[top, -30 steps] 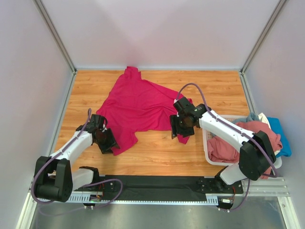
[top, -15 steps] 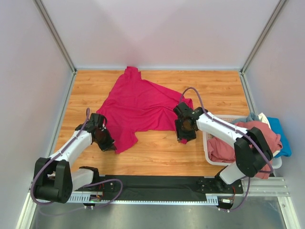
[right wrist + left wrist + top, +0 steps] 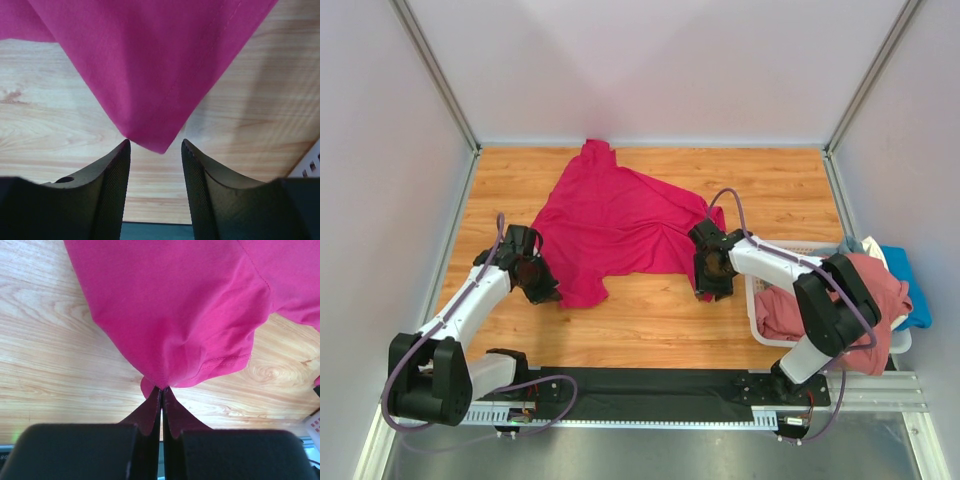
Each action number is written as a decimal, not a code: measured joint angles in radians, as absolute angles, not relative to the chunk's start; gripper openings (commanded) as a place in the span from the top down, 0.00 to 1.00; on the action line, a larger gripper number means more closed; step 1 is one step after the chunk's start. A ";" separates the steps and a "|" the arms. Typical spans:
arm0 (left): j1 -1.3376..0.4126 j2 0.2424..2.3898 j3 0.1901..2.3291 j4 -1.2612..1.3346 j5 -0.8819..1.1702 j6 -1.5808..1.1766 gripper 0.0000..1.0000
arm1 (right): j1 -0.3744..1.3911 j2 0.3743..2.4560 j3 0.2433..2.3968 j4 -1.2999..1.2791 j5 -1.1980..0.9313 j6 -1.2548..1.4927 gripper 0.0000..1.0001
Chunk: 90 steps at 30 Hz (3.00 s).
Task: Fold and stack the t-shirts
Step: Flatten the tshirt out
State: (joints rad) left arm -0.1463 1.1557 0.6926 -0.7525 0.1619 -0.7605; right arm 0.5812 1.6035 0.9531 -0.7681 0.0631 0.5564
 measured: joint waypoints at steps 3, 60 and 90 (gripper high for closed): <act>-0.146 1.156 0.693 -0.763 0.157 -0.757 1.00 | 0.581 1.625 0.945 -0.745 0.065 0.558 0.56; -0.214 0.904 2.380 -0.728 0.064 -0.093 1.00 | 0.458 0.940 2.052 -0.996 -0.086 0.283 1.00; -0.045 2.438 2.174 -0.232 0.290 -0.184 1.00 | 0.137 2.291 2.001 -0.536 -0.175 0.239 1.00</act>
State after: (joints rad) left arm -0.0452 2.4378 2.1742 -0.2317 0.2897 -0.1841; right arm 0.1368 2.2913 2.0010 -0.5358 -0.1745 0.2386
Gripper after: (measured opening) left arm 0.006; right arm 0.017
